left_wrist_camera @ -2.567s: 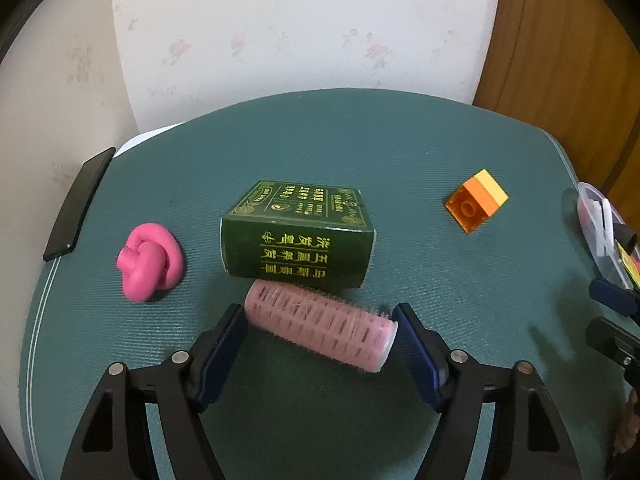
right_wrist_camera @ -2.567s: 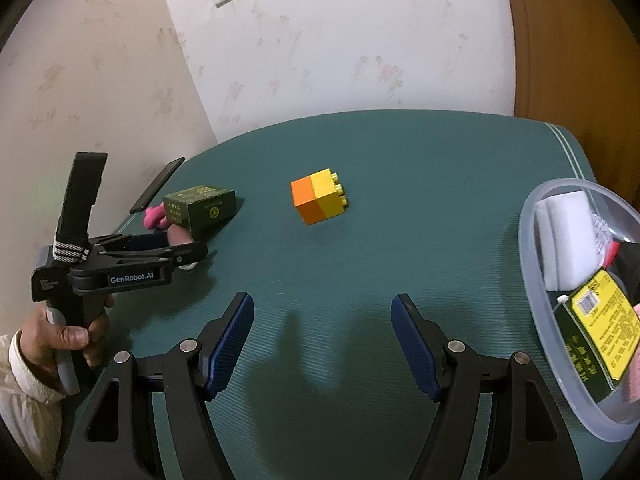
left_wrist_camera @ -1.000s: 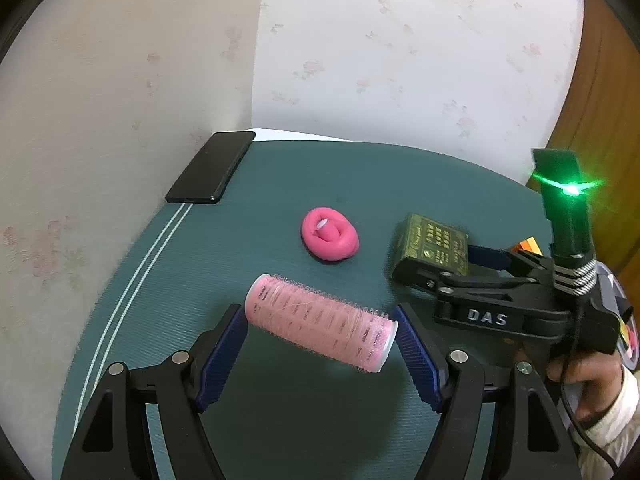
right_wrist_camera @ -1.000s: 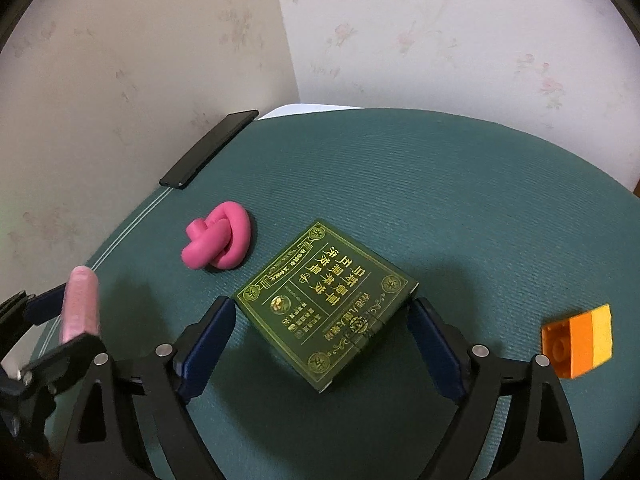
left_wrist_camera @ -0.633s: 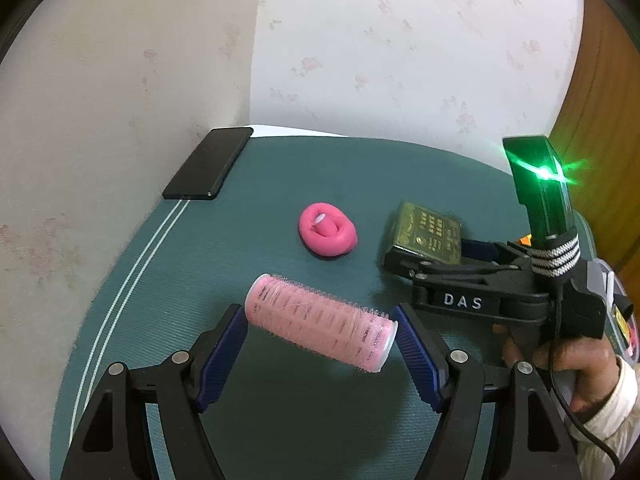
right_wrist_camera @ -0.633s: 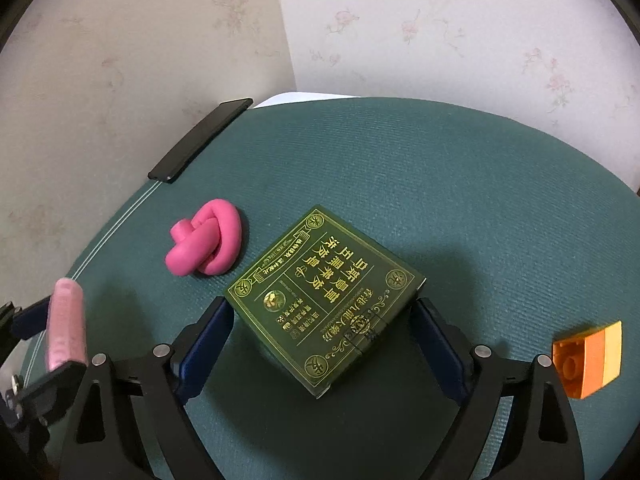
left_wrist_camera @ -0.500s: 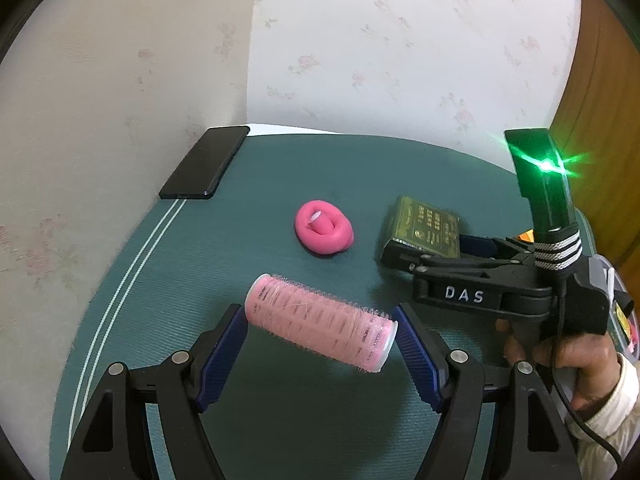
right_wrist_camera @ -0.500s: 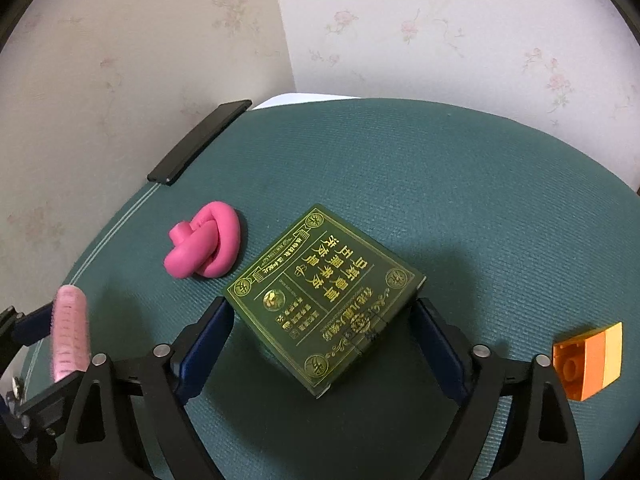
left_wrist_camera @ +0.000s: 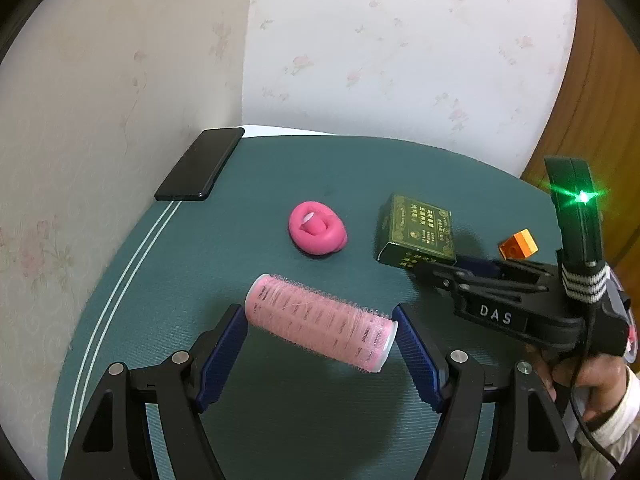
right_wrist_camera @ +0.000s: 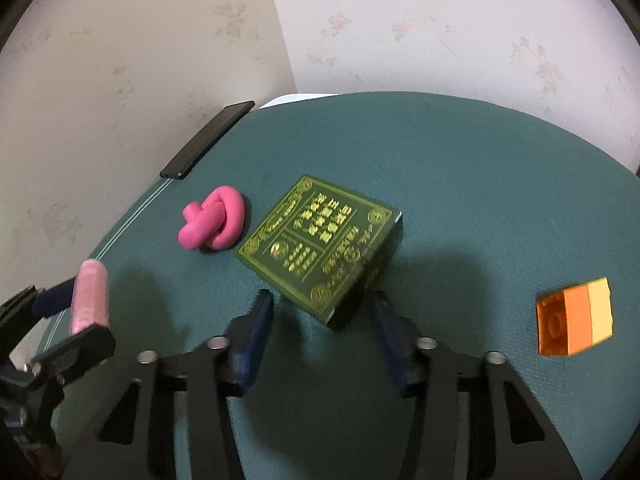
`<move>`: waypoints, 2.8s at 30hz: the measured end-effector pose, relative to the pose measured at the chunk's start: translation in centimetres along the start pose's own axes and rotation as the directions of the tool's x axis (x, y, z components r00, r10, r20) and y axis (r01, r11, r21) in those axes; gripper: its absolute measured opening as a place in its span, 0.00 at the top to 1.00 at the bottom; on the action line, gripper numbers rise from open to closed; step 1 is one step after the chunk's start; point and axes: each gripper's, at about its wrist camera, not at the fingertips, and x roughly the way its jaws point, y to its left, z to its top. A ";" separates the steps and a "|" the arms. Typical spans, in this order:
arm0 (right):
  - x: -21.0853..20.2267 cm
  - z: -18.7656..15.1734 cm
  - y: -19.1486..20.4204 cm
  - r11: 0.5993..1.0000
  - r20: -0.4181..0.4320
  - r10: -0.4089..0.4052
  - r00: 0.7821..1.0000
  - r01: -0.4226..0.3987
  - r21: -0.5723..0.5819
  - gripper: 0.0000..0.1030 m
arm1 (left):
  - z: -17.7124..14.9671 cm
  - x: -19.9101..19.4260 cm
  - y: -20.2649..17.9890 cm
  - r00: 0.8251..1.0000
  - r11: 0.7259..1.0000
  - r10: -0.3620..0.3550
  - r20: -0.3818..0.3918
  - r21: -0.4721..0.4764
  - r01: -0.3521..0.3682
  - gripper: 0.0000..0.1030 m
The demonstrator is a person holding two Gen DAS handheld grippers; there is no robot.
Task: Organize objects
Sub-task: 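Grasp the flat dark-green box with the right tool while the left tool holds the roller, then carry the green box over the clear bowl with the right tool while the left holds the roller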
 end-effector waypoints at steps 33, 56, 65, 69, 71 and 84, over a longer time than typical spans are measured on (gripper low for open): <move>2.7 2.7 1.0 0.981 -0.011 -0.182 0.983 0.182 0.059 0.22 | 0.3 -0.5 1.5 1.000 0.999 0.004 0.014 -0.045 -0.004 0.25; -6.9 -3.9 -0.8 0.979 0.124 -0.192 0.974 0.181 0.091 0.22 | -0.4 -0.1 -0.5 1.000 1.000 -0.026 0.009 0.016 0.026 0.25; -11.8 -6.6 -3.5 0.968 0.173 -0.219 0.960 0.191 0.164 0.22 | -0.7 0.5 -0.9 0.999 1.000 -0.031 -0.013 -0.003 0.031 0.25; -14.1 -7.9 -5.1 0.958 0.196 -0.243 0.950 0.204 0.203 0.22 | -1.0 0.3 -2.4 0.999 0.999 -0.041 -0.011 0.023 0.041 0.25; -15.3 -8.5 -6.0 0.951 0.205 -0.257 0.945 0.209 0.227 0.22 | -1.2 0.4 -3.3 0.999 0.998 -0.051 -0.018 0.033 0.052 0.25; -23.2 -13.8 -12.6 0.881 0.244 -0.402 0.882 0.300 0.367 0.22 | -1.8 0.0 -10.1 0.991 0.982 -0.132 -0.039 0.129 0.136 0.25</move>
